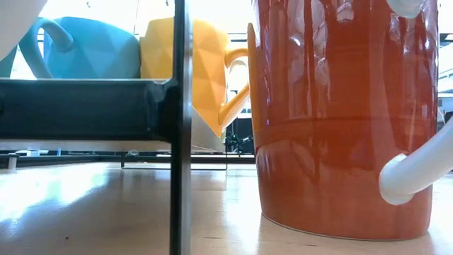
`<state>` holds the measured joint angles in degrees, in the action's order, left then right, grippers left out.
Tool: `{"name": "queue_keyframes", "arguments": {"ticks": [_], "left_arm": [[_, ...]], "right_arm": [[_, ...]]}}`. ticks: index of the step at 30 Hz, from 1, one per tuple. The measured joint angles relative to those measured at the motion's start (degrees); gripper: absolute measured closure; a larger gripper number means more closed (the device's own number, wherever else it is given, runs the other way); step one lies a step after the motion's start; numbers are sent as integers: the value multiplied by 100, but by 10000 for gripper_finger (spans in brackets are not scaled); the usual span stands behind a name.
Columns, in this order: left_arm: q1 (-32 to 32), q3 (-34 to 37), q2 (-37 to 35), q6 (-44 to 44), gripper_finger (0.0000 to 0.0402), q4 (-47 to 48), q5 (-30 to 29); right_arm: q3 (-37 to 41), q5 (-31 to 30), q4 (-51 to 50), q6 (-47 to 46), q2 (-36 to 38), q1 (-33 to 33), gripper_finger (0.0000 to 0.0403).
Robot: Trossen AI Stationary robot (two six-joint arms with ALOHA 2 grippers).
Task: Place coffee mugs
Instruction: Put the light blue mug on the shelf
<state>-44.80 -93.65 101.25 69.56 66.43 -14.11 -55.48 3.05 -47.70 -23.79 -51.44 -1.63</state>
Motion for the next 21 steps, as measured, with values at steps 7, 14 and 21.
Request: {"name": "queue_keyframes", "arguments": {"ticks": [7, 14, 21], "left_arm": [[0, 0, 0, 0, 275, 140, 0], [0, 0, 0, 14, 254, 161, 0], [0, 0, -107, 276, 253, 188, -3]], "right_arm": [[0, 0, 2, 0, 0, -1, 273], [0, 0, 0, 0, 0, 0, 273], [0, 0, 1, 0, 0, -1, 273]]}}
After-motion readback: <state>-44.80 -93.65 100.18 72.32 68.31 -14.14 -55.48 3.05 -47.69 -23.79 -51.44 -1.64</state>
